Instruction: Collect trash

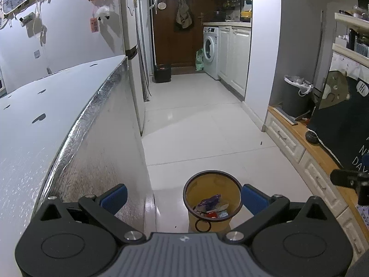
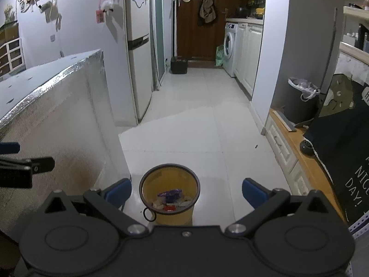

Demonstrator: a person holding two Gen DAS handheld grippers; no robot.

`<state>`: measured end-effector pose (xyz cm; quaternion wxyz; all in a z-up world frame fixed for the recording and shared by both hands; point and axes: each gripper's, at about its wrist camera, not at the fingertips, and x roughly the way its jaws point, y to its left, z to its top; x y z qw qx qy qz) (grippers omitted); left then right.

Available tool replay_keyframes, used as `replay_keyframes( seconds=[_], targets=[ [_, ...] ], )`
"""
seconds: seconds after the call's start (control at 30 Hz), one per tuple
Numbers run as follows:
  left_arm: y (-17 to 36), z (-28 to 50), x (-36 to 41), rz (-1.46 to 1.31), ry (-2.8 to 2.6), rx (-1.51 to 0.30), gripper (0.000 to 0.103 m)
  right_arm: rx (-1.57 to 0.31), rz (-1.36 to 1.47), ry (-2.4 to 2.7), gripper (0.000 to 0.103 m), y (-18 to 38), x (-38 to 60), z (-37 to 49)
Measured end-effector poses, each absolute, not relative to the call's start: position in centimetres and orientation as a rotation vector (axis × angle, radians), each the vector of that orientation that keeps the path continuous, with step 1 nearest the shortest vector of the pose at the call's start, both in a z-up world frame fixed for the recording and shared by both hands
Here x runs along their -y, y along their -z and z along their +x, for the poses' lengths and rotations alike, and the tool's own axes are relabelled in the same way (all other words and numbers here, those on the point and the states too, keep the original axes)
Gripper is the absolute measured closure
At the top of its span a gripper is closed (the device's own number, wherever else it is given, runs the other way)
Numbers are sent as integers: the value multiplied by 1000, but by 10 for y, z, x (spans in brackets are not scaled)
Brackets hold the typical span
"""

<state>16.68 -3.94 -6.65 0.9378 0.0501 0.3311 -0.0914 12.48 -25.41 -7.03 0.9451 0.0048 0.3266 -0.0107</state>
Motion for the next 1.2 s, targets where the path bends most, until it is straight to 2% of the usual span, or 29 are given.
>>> replay_keyframes(
  seconds=[1.2],
  targets=[
    [65, 148, 38, 89, 176, -631, 0, -614, 42, 11, 0, 72, 252, 108]
  ],
)
